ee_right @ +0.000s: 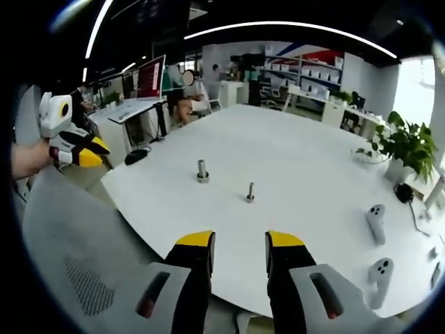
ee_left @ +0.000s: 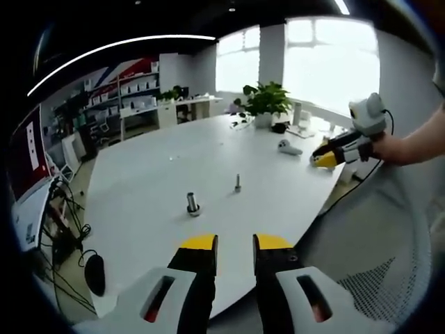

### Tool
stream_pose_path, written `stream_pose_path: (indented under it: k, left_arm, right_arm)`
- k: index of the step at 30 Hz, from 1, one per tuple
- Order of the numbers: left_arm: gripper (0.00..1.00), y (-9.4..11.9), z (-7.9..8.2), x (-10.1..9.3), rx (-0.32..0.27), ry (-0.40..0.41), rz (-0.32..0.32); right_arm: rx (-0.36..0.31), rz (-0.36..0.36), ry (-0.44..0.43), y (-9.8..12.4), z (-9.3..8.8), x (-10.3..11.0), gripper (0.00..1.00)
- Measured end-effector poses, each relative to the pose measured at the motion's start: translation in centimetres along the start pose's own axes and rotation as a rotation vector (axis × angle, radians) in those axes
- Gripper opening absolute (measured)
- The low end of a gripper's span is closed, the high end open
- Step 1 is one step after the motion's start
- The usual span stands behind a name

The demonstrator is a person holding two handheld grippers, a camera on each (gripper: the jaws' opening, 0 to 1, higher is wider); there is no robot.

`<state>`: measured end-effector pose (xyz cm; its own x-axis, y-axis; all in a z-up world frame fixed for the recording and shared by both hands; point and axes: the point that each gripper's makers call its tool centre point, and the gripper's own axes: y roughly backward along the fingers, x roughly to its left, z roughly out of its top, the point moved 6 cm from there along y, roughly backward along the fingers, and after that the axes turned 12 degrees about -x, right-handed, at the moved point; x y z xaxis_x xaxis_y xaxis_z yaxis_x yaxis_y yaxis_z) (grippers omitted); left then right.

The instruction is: Place the washer onto the threaded stud by aligning its center hole with the stud, sliding it down to the base, and recovering from edge contact or off-axis alignment until the washer reaches the visible bottom stop.

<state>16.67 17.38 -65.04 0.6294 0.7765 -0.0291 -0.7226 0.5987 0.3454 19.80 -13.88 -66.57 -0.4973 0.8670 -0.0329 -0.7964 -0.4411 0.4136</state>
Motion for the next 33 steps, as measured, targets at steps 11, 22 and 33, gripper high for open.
stream_pose_path:
  k: [11,22,33]
  left_arm:
    - [0.18,0.3,0.4,0.5,-0.027,0.022,0.014]
    - [0.17,0.2,0.5,0.0,-0.028,-0.010,0.006]
    - [0.17,0.0,0.6,-0.2,-0.024,-0.025,-0.004]
  right_arm:
    - [0.015,0.001,0.016,-0.2,-0.1,-0.1,0.31]
    - [0.060,0.005,0.049,-0.2,-0.5,0.8,0.31]
    - [0.072,0.009,0.062,-0.2,-0.7,0.9,0.31]
